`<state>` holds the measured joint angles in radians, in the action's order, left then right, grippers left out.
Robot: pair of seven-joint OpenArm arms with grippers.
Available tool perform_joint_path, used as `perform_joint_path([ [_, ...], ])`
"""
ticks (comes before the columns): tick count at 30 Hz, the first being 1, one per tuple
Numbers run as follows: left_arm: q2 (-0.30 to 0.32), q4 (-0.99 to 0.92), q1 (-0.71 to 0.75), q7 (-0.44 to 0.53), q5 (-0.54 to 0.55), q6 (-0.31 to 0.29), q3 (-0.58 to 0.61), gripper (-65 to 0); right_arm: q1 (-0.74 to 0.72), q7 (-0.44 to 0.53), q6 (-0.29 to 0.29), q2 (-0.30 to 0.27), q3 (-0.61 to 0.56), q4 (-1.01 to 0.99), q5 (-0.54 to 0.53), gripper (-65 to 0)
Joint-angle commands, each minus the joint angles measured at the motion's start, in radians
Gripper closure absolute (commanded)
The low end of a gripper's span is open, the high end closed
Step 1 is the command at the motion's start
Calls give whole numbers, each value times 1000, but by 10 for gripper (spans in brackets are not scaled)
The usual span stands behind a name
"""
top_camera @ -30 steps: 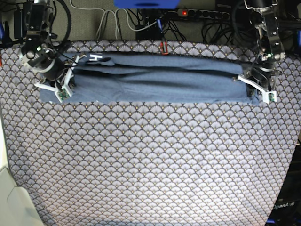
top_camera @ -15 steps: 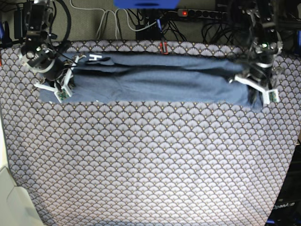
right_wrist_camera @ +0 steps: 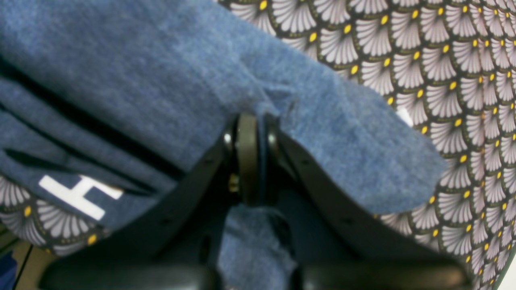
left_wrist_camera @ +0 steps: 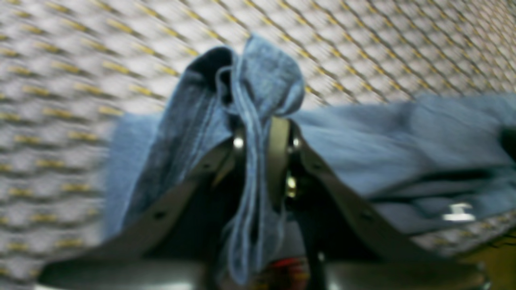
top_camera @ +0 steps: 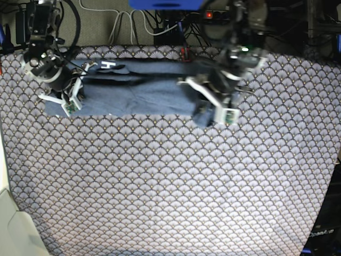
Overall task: Fold the T-shirt properly
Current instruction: 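Fold the strip end with the left gripper toward the right gripper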
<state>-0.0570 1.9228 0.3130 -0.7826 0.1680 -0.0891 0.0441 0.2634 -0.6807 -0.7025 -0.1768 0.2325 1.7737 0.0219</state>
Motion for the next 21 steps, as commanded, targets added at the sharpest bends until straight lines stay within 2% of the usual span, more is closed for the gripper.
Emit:
perform_joint_path([
  [1,-8,5,-27,25,12,18,29,-3,-6,16,4,-8,3,16,-3,0],
  [4,-8,-50,-59,27,14,81,125,-3,-5,14,4,-8,3,16,-3,0],
  [7,-8,-90,-88,27,14,108,175,-3,-5,14,4,-8,3,16,-3,0],
  [17,-8,-110,-91,15,23,108,179,-7,-5,13,4,-8,3,16,-3,0],
  [19,-8,-104,-85,15,25,107,181,-37,-5,13,4,-8,3,16,-3,0],
  [21,-7,-104,-84,15,26,107,207,-101,-5,13,4,-10,3,16,-3,0],
])
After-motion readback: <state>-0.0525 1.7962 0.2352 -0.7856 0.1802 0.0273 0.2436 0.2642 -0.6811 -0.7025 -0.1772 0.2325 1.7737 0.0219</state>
